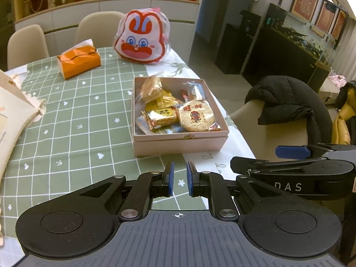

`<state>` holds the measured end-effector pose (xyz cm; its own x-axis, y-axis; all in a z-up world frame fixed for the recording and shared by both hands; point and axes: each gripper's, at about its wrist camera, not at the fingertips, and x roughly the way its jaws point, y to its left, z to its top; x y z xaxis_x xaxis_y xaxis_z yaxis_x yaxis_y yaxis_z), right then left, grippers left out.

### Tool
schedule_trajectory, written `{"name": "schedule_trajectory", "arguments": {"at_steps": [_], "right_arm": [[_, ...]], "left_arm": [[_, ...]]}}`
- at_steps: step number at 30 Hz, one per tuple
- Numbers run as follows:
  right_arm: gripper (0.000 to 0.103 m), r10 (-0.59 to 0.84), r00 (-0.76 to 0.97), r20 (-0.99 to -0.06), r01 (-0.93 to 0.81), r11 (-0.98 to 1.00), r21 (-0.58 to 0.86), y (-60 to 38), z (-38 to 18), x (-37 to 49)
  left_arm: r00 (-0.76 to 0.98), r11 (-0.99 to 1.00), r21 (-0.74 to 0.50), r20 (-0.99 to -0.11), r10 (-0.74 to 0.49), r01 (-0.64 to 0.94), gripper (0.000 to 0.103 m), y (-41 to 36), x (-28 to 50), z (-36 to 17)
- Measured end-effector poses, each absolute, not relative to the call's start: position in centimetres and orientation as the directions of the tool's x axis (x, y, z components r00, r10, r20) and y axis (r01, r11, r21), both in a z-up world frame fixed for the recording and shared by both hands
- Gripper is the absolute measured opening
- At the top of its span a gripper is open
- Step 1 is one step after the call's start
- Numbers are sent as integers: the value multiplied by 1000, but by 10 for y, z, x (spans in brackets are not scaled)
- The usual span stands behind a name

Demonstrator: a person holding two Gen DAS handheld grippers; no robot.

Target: Organize snacks

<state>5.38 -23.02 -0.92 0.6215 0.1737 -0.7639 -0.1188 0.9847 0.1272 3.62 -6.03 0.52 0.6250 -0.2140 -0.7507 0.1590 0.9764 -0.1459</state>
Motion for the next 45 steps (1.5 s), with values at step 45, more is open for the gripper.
{"name": "schedule_trajectory", "arguments": {"at_steps": [45], "right_arm": [[89, 180, 564, -806, -124, 983, 132, -223, -25, 53]], "left_arm": [[561, 973, -193, -795, -229, 124, 16, -58, 34, -10]]}}
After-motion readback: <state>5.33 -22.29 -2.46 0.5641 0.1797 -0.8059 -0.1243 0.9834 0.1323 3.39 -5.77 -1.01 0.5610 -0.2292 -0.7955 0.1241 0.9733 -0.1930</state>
